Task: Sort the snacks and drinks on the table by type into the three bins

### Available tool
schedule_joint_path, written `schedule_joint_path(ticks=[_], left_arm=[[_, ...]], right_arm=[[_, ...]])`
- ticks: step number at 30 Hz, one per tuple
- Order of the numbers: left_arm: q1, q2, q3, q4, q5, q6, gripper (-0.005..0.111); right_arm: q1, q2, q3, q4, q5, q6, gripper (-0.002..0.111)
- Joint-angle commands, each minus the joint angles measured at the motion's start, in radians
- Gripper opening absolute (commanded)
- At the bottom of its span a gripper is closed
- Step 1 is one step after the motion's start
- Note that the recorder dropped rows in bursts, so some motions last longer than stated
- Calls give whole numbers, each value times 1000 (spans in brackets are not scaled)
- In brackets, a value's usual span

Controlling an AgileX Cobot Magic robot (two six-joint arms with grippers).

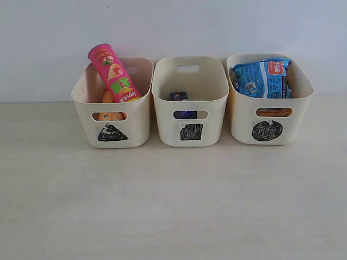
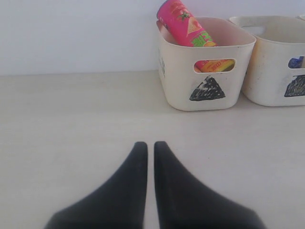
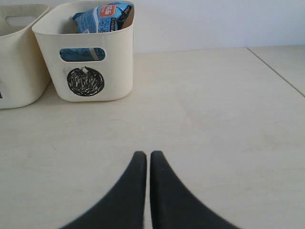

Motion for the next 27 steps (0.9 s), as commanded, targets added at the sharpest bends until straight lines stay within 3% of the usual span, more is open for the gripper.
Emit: schedule_joint_path(ticks=[1,27], left_arm=[[2,-2,4,0,-5,-13,4],[2,-2,4,4,-8,-11,4]], right_arm=[[2,-5,4,-2,-8,0,0],[2,-5,4,0,-3,0,0]])
